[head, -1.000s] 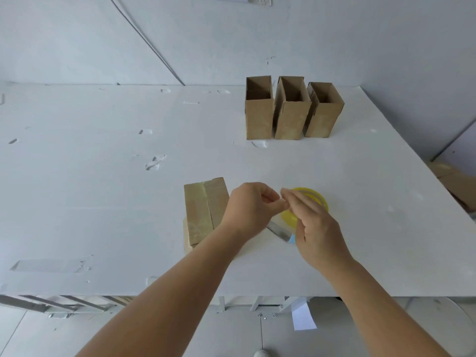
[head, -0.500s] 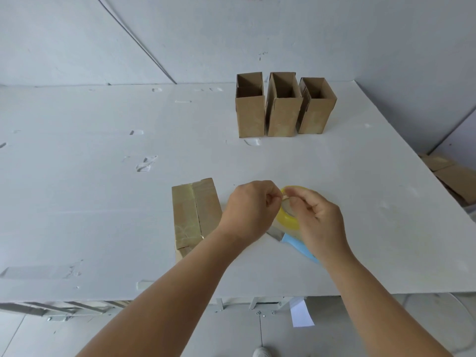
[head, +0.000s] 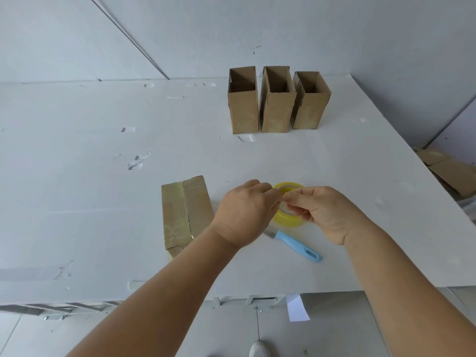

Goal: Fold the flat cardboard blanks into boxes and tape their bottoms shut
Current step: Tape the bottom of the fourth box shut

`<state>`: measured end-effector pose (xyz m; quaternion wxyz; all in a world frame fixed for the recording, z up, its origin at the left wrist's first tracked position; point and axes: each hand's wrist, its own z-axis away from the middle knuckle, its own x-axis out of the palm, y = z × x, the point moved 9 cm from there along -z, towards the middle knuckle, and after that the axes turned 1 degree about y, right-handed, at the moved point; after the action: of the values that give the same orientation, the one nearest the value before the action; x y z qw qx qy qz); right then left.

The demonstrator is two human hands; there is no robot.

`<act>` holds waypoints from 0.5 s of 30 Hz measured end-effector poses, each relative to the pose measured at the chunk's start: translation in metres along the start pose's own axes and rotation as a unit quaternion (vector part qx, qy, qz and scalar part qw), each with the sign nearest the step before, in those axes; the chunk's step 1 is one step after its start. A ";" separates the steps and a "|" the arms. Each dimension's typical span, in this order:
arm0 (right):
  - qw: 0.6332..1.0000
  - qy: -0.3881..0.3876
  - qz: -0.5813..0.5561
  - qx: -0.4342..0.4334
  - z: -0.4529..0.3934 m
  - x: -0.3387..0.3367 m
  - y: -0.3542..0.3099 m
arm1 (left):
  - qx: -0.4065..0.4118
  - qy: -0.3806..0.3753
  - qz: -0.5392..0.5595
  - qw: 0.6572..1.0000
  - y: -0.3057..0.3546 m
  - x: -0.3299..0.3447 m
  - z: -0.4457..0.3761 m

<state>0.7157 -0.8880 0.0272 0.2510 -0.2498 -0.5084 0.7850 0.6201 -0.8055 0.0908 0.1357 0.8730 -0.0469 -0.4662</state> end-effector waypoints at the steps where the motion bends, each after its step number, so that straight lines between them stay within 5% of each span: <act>1: 1.000 -0.008 -0.012 0.002 0.000 0.001 -0.001 | 0.004 -0.001 -0.004 1.000 0.001 0.001 -0.001; 5: 1.000 -0.005 0.027 -0.015 -0.002 0.001 -0.002 | 0.013 -0.016 -0.016 1.000 0.005 0.007 -0.002; 9: 0.985 0.044 0.159 -0.048 -0.013 -0.006 0.001 | -0.069 -0.044 -0.016 0.996 -0.006 0.010 -0.002; 15: 0.876 0.105 0.470 -0.020 -0.044 -0.017 0.045 | -0.162 -0.077 -0.016 0.984 -0.023 -0.008 0.007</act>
<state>0.7507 -0.8848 -0.0276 -0.1011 -0.5452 -0.3169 0.7695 0.6087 -0.7830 0.0867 0.2639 0.8017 0.0328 -0.5353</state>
